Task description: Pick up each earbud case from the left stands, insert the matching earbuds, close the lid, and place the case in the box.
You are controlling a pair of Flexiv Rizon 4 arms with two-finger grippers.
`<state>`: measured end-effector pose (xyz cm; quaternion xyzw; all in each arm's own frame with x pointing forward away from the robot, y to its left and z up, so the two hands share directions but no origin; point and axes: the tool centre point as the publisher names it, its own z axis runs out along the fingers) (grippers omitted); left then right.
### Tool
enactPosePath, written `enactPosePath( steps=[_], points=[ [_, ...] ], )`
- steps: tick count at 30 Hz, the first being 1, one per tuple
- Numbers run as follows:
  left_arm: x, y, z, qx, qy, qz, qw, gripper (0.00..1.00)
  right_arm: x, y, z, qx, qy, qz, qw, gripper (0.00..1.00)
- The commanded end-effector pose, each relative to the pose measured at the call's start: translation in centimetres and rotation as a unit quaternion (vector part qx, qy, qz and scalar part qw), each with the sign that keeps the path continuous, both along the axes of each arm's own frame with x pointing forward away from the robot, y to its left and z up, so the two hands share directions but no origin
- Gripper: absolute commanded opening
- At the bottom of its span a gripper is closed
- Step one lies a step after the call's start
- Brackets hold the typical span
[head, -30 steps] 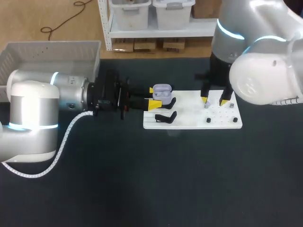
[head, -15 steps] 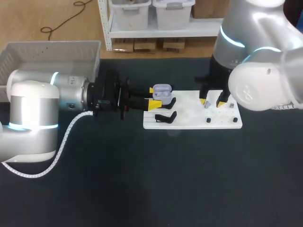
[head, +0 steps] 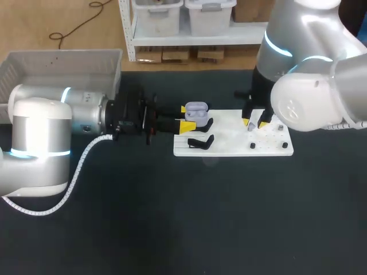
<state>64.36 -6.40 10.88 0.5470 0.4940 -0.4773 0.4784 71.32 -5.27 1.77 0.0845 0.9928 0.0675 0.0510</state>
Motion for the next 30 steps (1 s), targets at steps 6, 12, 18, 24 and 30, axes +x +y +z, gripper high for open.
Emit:
enactPosePath(
  steps=[6, 12, 18, 24, 30],
  points=[
    [-0.07, 0.01, -0.05, 0.0, -0.001, 0.001, 1.0, 0.0, -0.15, -0.24, -0.24, 0.0, 0.001, -0.006, 1.0, 0.3],
    [-0.07, 0.01, -0.05, 0.0, -0.001, 0.001, 1.0, 0.0, -0.2, -0.27, -0.22, 0.0, 0.002, -0.008, 1.0, 0.28],
    [-0.07, 0.01, -0.05, 0.0, -0.001, 0.001, 1.0, 0.0, -0.33, -0.23, -0.34, 0.0, 0.005, -0.009, 1.0, 0.25],
    [-0.07, 0.01, -0.05, 0.0, -0.001, 0.001, 1.0, 0.0, -0.34, -0.28, -0.48, -0.002, 0.008, -0.009, 1.0, 0.24],
    [-0.07, 0.01, -0.05, 0.0, -0.001, 0.001, 1.0, 0.0, -0.39, -0.41, -0.66, -0.003, 0.011, -0.011, 1.0, 0.07]
  ],
)
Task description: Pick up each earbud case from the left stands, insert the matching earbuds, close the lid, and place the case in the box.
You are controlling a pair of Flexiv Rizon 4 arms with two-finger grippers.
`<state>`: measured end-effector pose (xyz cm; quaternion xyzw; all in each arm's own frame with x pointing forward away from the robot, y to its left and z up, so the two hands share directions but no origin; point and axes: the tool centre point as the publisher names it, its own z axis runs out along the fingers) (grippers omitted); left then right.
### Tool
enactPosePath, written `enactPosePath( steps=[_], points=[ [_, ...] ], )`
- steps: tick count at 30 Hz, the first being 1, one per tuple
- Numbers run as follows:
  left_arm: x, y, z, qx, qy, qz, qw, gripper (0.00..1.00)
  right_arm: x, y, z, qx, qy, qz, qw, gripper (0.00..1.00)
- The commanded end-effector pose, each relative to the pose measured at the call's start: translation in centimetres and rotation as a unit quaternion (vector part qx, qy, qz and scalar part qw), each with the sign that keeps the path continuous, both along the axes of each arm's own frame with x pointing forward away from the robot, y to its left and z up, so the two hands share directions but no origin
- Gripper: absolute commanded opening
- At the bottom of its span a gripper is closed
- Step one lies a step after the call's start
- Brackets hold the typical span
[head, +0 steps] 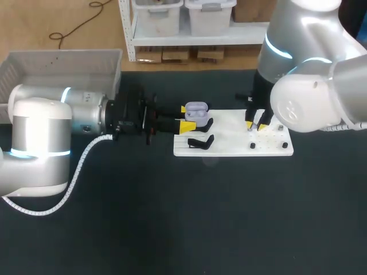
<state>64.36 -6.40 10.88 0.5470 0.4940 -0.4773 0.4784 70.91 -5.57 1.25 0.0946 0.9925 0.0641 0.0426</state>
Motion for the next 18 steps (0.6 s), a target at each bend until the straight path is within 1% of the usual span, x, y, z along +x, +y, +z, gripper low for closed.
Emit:
enactPosePath(
  steps=[1, 5, 9, 12, 18],
  points=[
    [-0.1, 0.0, 0.0, 0.0, -0.001, 0.001, 1.0, 0.0, 0.0, -0.1, -0.1, -0.001, 0.002, -0.002, 1.0, 0.0],
    [-0.1, 0.0, 0.0, 0.0, -0.001, 0.001, 1.0, 0.0, -0.1, -0.3, 0.2, 0.002, 0.002, -0.003, 1.0, 0.0],
    [-0.1, 0.0, 0.0, 0.0, -0.001, 0.001, 1.0, 0.0, -0.5, -0.2, 1.3, 0.008, 0.0, -0.004, 1.0, 0.0],
    [-0.1, 0.0, 0.0, 0.0, -0.001, 0.001, 1.0, 0.0, -0.8, -0.1, 2.6, 0.013, 0.001, -0.005, 1.0, 0.0],
    [-0.1, 0.0, 0.0, 0.0, -0.001, 0.001, 1.0, 0.0, -1.8, -0.1, 5.9, 0.02, 0.005, -0.009, 1.0, 0.0]
  ],
)
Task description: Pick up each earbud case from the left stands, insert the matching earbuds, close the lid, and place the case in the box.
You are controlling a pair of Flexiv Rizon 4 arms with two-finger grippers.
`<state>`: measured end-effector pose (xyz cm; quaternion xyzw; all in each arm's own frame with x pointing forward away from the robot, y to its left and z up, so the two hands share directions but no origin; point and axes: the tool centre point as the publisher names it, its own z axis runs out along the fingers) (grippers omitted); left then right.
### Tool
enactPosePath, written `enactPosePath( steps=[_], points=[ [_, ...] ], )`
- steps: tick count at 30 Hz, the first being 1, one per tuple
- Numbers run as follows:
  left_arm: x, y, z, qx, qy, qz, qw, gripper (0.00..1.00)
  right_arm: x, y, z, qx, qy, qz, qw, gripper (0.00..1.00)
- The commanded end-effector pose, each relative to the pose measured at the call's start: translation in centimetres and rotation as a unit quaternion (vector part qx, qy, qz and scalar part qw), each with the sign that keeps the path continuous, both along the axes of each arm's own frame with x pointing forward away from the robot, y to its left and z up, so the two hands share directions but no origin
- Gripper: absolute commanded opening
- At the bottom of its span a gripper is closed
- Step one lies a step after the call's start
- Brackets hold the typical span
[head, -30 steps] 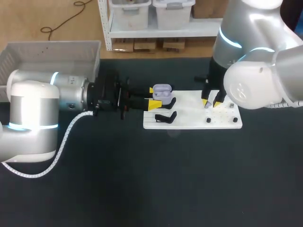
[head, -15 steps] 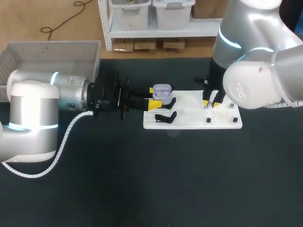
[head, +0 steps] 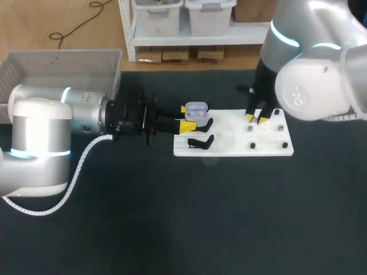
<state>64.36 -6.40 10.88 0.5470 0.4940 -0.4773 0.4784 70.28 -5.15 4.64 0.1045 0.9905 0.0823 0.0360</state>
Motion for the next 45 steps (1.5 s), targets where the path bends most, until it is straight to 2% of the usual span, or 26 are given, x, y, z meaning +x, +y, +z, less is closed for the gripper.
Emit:
enactPosePath(
  steps=[1, 8, 14, 19, 24, 34, 45],
  points=[
    [-0.1, 0.0, 0.0, 0.0, -0.001, 0.001, 1.0, 0.0, -1.4, -0.5, 3.2, 0.0, 0.001, 0.001, 1.0, 0.0],
    [-0.1, 0.0, 0.0, 0.0, -0.001, 0.001, 1.0, 0.0, -3.1, -0.2, 8.2, -0.002, 0.048, 0.01, 0.999, 0.0],
    [-0.1, 0.0, 0.0, 0.0, -0.001, 0.001, 1.0, 0.0, -4.8, 1.6, 12.0, -0.008, 0.061, 0.041, 0.997, 0.0],
    [-0.1, 0.0, 0.0, 0.0, -0.001, 0.001, 1.0, 0.0, -6.2, 4.4, 14.2, -0.007, 0.065, 0.091, 0.994, 0.0],
    [-0.1, 0.0, 0.0, 0.0, -0.001, 0.001, 1.0, 0.0, -7.1, 7.1, 14.8, -0.016, 0.061, 0.137, 0.989, 0.0],
    [-0.1, 0.0, 0.0, 0.0, -0.001, 0.001, 1.0, 0.0, -8.2, 12.0, 15.0, -0.045, 0.02, 0.187, 0.981, 0.0],
    [-0.1, 0.0, 0.0, 0.0, -0.001, 0.001, 1.0, 0.0, -8.3, 14.1, 13.9, -0.077, 0.02, 0.211, 0.974, 0.0]
  ],
)
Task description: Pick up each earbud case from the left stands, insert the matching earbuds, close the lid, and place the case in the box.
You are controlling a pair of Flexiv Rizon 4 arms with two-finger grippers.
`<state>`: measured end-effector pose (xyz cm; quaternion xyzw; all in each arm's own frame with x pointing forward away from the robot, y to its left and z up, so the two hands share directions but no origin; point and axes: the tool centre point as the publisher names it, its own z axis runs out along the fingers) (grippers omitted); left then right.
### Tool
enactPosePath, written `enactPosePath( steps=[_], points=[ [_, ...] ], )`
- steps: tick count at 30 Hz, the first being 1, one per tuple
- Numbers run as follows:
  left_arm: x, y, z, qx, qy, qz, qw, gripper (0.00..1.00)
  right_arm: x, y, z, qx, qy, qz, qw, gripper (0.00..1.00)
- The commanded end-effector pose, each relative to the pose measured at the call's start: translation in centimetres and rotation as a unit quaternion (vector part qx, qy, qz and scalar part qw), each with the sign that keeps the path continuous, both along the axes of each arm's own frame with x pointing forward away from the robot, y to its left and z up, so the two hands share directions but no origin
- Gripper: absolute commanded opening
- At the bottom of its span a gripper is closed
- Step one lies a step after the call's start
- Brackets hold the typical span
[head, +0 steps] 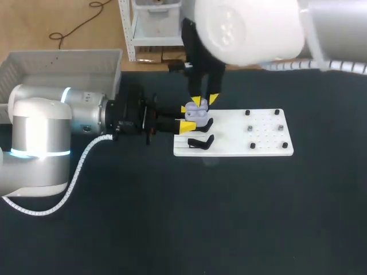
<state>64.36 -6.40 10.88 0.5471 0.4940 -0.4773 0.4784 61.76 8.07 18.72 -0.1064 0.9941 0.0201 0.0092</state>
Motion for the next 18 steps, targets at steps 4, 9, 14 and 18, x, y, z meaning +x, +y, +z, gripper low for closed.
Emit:
enactPosePath(
  steps=[4, 9, 14, 18],
  points=[
    [-0.1, 0.0, 0.0, -0.001, -0.001, 0.001, 1.0, 0.0, 0.2, 1.2, -0.6, -0.021, 0.003, 0.007, 1.0, 0.0],
    [-0.1, 0.0, 0.0, -0.001, -0.001, 0.001, 1.0, 0.0, 0.2, 1.5, -1.1, -0.032, 0.005, 0.013, 0.999, 0.0],
    [-0.1, 0.0, 0.0, -0.001, -0.001, 0.001, 1.0, 0.0, 0.5, 1.6, -1.5, -0.041, 0.007, 0.017, 0.999, 0.0],
    [-0.1, 0.0, 0.0, -0.001, -0.001, 0.001, 1.0, 0.0, 0.7, 1.4, -1.6, -0.043, 0.008, 0.018, 0.999, 0.0]
  ],
)
